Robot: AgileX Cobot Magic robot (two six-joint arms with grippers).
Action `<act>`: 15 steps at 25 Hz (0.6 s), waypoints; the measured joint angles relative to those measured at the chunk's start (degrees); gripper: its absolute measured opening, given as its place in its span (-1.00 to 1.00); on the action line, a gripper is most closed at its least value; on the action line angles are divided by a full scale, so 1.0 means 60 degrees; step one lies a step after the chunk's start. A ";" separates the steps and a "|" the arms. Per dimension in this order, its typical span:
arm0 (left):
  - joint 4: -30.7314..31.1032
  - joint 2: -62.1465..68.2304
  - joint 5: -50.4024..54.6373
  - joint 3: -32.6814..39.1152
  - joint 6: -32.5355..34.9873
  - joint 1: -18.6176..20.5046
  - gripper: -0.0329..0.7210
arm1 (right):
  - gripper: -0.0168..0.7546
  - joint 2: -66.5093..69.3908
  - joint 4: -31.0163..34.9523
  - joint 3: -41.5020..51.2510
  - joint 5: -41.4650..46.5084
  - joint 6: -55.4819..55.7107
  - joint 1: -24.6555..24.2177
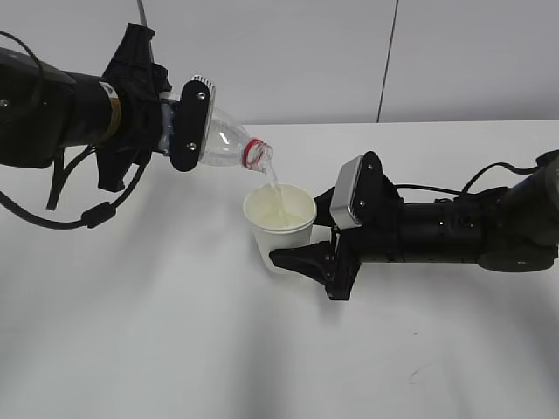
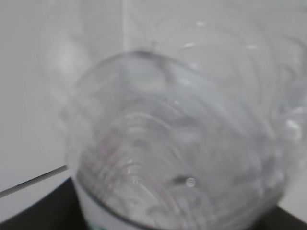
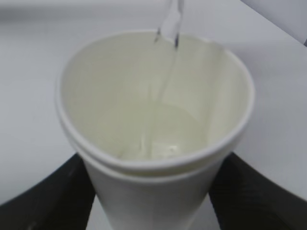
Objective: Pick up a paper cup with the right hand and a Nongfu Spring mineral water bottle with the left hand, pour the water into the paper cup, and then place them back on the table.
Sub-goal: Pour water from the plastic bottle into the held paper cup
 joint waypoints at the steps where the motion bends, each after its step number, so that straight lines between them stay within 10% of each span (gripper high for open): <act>1: 0.0000 0.0000 0.0000 0.0000 0.0000 0.0000 0.20 | 0.38 0.0000 0.0000 0.0000 0.0000 0.0000 0.0000; 15: -0.0065 0.0000 -0.0039 -0.0010 -0.0244 0.0000 0.20 | 0.38 0.0000 0.0292 0.0000 0.0020 0.0000 0.0000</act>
